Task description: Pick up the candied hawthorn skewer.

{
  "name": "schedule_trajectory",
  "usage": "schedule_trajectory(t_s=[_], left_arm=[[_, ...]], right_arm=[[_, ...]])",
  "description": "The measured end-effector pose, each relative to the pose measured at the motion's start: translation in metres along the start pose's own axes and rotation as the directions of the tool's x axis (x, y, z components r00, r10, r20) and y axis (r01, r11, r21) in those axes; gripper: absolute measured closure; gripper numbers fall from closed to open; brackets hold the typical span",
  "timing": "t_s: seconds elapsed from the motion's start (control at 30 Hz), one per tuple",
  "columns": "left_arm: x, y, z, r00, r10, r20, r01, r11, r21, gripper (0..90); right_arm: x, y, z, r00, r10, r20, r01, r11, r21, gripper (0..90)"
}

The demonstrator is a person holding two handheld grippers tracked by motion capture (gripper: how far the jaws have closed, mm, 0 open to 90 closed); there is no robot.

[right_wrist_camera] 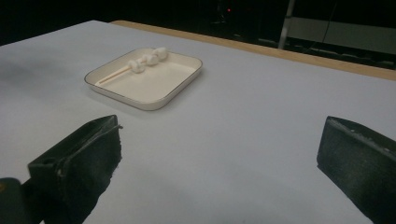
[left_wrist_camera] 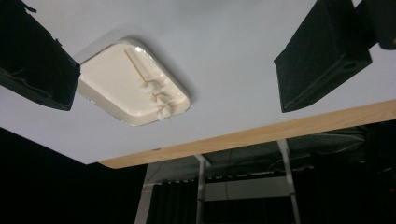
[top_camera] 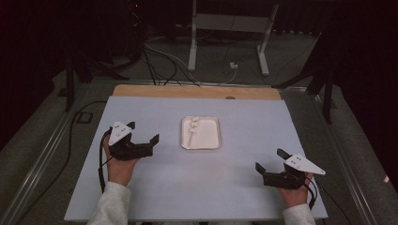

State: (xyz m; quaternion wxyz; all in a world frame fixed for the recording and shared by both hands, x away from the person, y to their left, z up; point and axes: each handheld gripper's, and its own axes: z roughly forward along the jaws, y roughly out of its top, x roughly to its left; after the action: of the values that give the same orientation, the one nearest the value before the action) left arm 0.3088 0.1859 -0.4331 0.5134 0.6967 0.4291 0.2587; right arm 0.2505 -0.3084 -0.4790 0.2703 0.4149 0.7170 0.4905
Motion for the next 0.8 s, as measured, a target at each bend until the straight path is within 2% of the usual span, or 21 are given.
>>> schedule_trajectory(t_s=[0.2, 0.43, 0.8], left_arm=[[-0.001, 0.005, 0.015, 0.9999, -0.015, 0.007, 0.015, 0.9999, 0.005, 0.7], [-0.005, 0.010, 0.037, 0.9996, -0.023, 0.015, 0.022, 0.9990, 0.038, 0.7], [-0.014, 0.007, 0.067, 0.9992, -0.023, 0.033, 0.020, 0.9956, 0.092, 0.7]], right_arm=[[-0.001, 0.000, 0.001, 1.0000, 0.005, 0.003, -0.005, 1.000, 0.004, 0.0], [-0.001, -0.001, 0.001, 1.0000, 0.000, 0.001, 0.000, 1.000, 0.007, 0.0], [-0.002, -0.002, 0.001, 1.0000, 0.006, 0.005, -0.006, 1.000, 0.012, 0.0]])
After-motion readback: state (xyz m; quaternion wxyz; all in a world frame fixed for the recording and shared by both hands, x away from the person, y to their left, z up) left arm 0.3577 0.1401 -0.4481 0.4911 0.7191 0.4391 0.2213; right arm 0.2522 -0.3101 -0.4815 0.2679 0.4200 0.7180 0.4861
